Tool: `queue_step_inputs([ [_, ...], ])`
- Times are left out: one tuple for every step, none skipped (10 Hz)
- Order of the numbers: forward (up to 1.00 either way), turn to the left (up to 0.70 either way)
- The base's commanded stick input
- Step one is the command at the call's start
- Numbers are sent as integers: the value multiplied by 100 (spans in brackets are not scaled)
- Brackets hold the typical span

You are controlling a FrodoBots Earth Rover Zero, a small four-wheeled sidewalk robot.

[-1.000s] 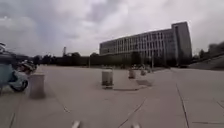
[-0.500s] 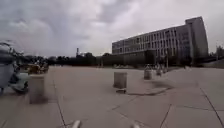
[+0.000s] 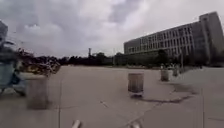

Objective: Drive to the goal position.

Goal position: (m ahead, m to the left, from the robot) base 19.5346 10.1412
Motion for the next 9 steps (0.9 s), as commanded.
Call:
queue_step_inputs([
  [85,0],
  [85,0],
  [85,0],
  [85,0],
  [85,0],
  [85,0],
  [85,0],
  [85,0],
  [85,0],
])
